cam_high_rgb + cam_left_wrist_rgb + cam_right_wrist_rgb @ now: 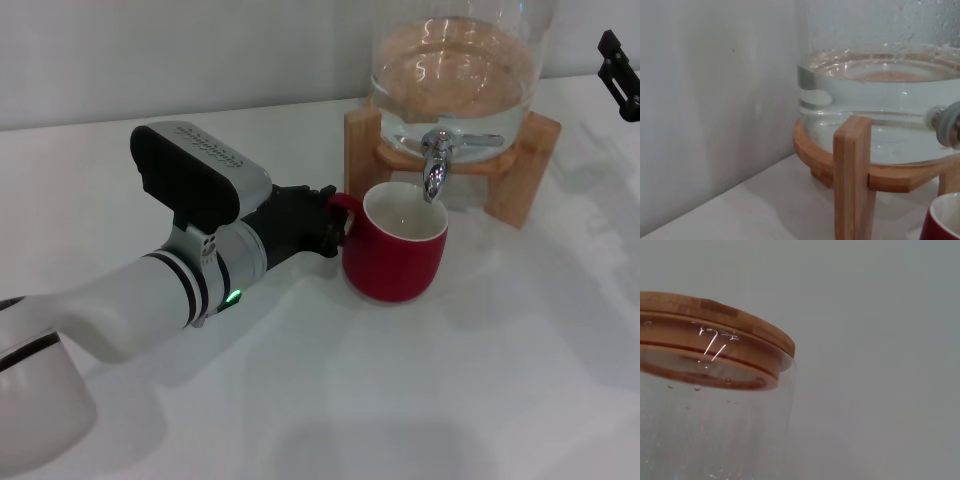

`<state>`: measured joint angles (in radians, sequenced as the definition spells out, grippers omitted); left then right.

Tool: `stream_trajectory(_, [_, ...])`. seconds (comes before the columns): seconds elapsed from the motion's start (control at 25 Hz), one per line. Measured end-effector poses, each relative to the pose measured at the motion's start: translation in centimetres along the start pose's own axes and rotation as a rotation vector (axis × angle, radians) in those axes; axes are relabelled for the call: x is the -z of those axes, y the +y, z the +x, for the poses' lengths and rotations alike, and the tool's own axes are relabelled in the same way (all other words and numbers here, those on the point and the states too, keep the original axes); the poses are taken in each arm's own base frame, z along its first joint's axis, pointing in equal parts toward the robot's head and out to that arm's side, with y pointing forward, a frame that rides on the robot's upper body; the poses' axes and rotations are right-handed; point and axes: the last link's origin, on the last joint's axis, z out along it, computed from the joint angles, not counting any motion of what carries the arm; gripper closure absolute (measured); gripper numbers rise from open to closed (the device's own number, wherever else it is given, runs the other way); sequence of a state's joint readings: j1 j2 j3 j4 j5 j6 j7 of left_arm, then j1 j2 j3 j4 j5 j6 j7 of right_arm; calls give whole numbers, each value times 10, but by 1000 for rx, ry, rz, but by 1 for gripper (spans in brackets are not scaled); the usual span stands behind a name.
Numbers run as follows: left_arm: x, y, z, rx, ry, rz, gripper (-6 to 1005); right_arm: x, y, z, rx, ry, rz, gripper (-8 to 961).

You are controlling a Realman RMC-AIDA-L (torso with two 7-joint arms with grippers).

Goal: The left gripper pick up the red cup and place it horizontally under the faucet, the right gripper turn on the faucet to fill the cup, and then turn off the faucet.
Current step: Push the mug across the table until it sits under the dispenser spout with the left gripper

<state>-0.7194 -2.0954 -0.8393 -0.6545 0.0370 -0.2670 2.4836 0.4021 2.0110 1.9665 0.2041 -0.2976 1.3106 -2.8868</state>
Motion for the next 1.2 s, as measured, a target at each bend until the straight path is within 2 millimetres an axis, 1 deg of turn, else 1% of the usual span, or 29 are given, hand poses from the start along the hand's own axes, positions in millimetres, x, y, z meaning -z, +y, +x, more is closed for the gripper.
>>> stream_trajectory(1.2, [-2, -2, 3, 51, -12, 12, 790, 4, -1, 0, -2, -1, 4, 336])
